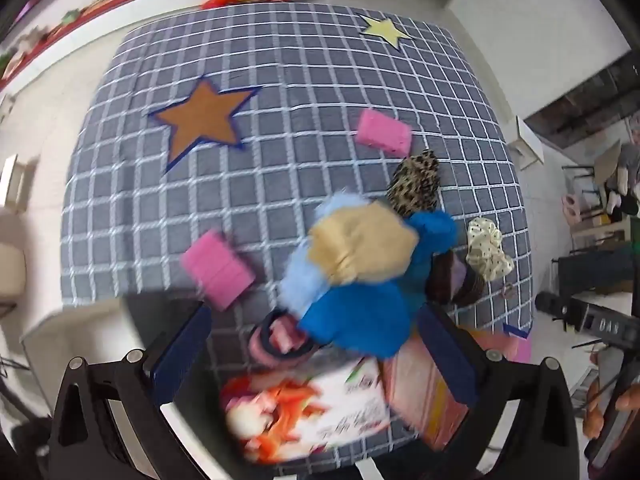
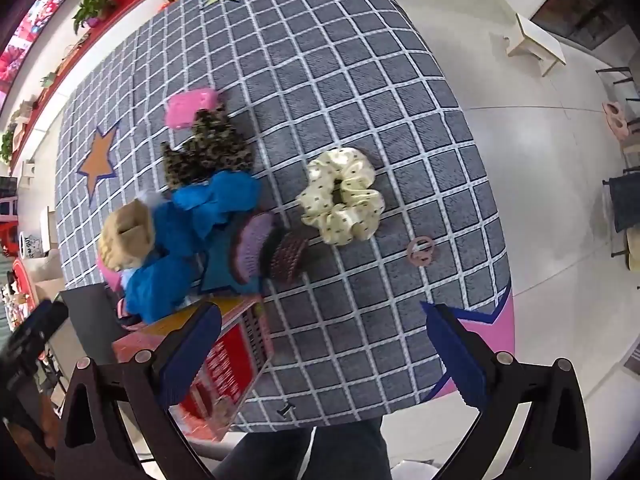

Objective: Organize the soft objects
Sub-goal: 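Grasp the cream polka-dot scrunchie with the right tool while the left grasps the beige knit hat, then carry the scrunchie and beige hat in both tools over to the white box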

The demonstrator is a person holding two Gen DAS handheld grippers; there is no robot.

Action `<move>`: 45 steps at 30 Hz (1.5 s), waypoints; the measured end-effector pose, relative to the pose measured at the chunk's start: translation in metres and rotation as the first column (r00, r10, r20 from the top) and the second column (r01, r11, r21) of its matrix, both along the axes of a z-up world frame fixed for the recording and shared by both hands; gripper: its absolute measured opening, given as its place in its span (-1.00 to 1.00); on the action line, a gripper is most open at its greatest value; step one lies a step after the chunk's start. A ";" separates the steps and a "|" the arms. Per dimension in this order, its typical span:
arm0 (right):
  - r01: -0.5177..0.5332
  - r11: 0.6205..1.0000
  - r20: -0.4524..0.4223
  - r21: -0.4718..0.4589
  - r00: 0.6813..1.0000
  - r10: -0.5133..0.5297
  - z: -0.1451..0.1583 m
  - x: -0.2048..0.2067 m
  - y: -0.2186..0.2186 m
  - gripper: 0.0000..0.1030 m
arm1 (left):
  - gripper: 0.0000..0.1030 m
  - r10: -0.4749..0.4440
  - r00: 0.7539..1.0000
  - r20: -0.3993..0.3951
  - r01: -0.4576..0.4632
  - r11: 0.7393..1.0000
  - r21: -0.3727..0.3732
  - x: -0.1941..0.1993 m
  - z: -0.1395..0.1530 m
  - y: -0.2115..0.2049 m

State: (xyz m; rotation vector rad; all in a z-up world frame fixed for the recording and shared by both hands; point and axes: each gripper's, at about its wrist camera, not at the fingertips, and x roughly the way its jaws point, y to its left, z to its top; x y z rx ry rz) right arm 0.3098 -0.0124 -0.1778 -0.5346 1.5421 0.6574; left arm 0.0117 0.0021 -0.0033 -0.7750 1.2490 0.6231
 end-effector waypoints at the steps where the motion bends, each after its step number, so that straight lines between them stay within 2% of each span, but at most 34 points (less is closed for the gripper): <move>1: 0.005 1.000 0.005 0.002 1.000 -0.005 -0.004 -0.003 0.007 1.00 | 0.99 -0.015 1.000 -0.006 0.015 1.000 0.004 0.010 -0.004 0.002; 7: -0.002 0.999 0.002 -0.049 1.000 0.002 -0.039 0.023 0.024 1.00 | 0.99 -0.057 0.996 -0.074 0.057 0.998 0.002 0.057 -0.037 -0.001; 14: 0.002 0.997 0.007 -0.076 1.000 -0.002 -0.092 0.047 0.050 1.00 | 0.99 -0.045 0.988 -0.150 0.039 0.998 -0.042 0.070 -0.067 0.010; 17: -0.005 0.996 -0.019 -0.084 1.000 0.003 -0.118 0.052 0.057 1.00 | 0.99 -0.017 0.985 -0.173 0.013 1.000 -0.026 0.074 -0.074 0.019; 19: -0.018 0.996 -0.038 -0.085 0.999 0.014 -0.134 0.050 0.062 1.00 | 0.99 0.008 0.991 -0.136 -0.010 1.000 -0.009 0.078 -0.075 0.028; 21: -0.032 0.997 -0.036 -0.074 0.999 0.030 -0.141 0.049 0.066 1.00 | 0.99 0.021 0.999 -0.041 -0.020 1.000 0.017 0.088 -0.075 0.045; 25: -0.046 0.999 -0.001 0.002 0.999 0.046 -0.156 0.042 0.085 1.00 | 0.99 0.031 0.997 -0.074 -0.032 0.999 -0.009 0.096 -0.091 0.066; 26: -0.050 0.999 -0.005 -0.013 0.999 0.050 -0.159 0.040 0.085 1.00 | 0.99 0.032 0.996 -0.081 -0.034 0.999 -0.018 0.097 -0.096 0.072; 29: -0.068 0.995 -0.042 -0.079 0.997 0.065 -0.161 0.037 0.080 1.00 | 0.82 0.038 0.994 -0.101 -0.043 0.998 -0.048 0.110 -0.116 0.088; 31: -0.107 0.984 -0.054 -0.144 0.994 0.100 -0.159 0.041 0.082 1.00 | 0.59 0.045 0.989 -0.139 -0.052 0.998 -0.044 0.110 -0.132 0.088; 32: -0.104 0.986 -0.059 -0.131 0.993 0.097 -0.160 0.041 0.081 0.93 | 0.47 0.044 0.990 -0.136 -0.051 0.997 -0.052 0.111 -0.138 0.091; 33: -0.085 0.989 -0.014 -0.121 0.996 0.084 -0.157 0.047 0.083 0.82 | 0.32 0.041 0.990 -0.135 -0.048 0.998 -0.051 0.113 -0.143 0.096; 34: -0.080 0.990 -0.033 -0.113 0.996 0.077 -0.158 0.043 0.080 0.54 | 0.18 0.040 0.990 -0.137 -0.046 0.998 -0.038 0.112 -0.149 0.099; 35: -0.085 0.991 -0.044 -0.104 0.996 0.080 -0.158 0.038 0.078 0.12 | 0.06 0.039 0.989 -0.142 -0.044 0.998 -0.034 0.113 -0.152 0.098; 36: -0.090 0.991 -0.038 -0.095 0.995 0.087 -0.156 0.036 0.076 -0.15 | -0.18 0.036 0.990 -0.134 -0.041 0.999 -0.031 0.114 -0.154 0.103; 37: -0.095 0.992 -0.049 -0.078 0.995 0.091 -0.156 0.035 0.074 -0.46 | -0.24 0.035 0.991 -0.126 -0.038 0.999 -0.022 0.115 -0.156 0.109; 39: -0.085 0.996 -0.113 -0.023 0.990 0.082 -0.156 0.031 0.071 -0.46 | -0.26 0.032 0.993 -0.109 -0.035 0.999 -0.021 0.127 -0.160 0.120; 45: -0.051 0.994 -0.196 0.101 0.978 0.070 -0.125 0.032 0.050 -0.46 | -0.26 0.026 0.998 -0.065 -0.020 0.996 0.091 0.136 -0.161 0.157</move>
